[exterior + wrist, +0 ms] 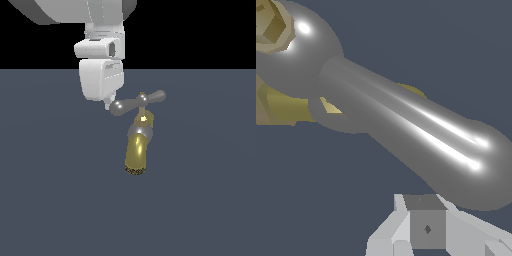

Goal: Turn on the faucet by rotating a designated handle.

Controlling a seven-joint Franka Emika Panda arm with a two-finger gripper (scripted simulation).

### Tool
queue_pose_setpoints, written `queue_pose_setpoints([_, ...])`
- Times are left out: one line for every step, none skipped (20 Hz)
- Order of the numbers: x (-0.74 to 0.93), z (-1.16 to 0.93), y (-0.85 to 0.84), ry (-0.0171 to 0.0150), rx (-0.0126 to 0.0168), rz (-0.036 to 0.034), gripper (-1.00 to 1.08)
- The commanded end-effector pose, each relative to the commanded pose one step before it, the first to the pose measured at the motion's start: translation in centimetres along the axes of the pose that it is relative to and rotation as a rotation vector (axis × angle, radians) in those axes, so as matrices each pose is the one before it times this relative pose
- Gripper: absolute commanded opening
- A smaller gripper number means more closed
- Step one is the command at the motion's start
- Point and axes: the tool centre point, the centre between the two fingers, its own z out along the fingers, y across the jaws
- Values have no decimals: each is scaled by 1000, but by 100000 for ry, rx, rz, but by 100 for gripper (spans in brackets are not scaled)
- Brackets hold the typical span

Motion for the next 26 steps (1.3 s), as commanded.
queue_pose_setpoints([627, 17, 732, 155, -640, 373, -100])
queue_pose_setpoints([134, -6, 191, 0, 0, 0, -100])
queue_pose_setpoints([120, 5, 189, -18, -29, -35, -100])
queue_pose_setpoints([132, -6, 188, 0, 0, 0, -100])
queue_pose_setpoints([132, -7, 187, 0, 0, 0, -100])
queue_pose_setpoints([104, 16, 185, -34, -58, -71, -100])
queue_pose_setpoints([130, -7, 185, 0, 0, 0, -100])
queue_pose_setpoints([130, -7, 184, 0, 0, 0, -100])
queue_pose_setpoints([129, -7, 183, 0, 0, 0, -100])
queue_pose_setpoints([110, 9, 181, -23, -41, -50, -100])
queue_pose_setpoints([128, -7, 182, 0, 0, 0, -100])
queue_pose_setpoints([128, -7, 181, 0, 0, 0, -100])
queue_pose_setpoints([109, 10, 179, -21, -43, -50, -100])
queue_pose_setpoints([127, -7, 180, 0, 0, 0, -100])
queue_pose_setpoints([127, -7, 180, 0, 0, 0, -100])
queue_pose_setpoints([114, 5, 178, -13, -32, -34, -100])
queue_pose_setpoints([127, -8, 179, 0, 0, 0, -100])
queue_pose_setpoints([127, -8, 179, 0, 0, 0, -100])
queue_pose_setpoints([0, 0, 0, 0, 0, 0, -100])
queue_pose_setpoints([-1027, -7, 39, -59, 161, -1921, -100])
queue_pose_setpoints([489, 2, 56, -1, -12, 84, -100])
queue_pose_setpoints([491, 2, 56, 0, -12, 84, -100])
queue_pose_setpoints([499, 2, 54, 0, -13, 97, -100])
queue_pose_setpoints([502, 2, 54, 0, -13, 97, -100])
queue_pose_setpoints([491, 0, 58, 0, -9, 68, -100])
queue_pose_setpoints([507, 2, 55, 1, -13, 97, -100])
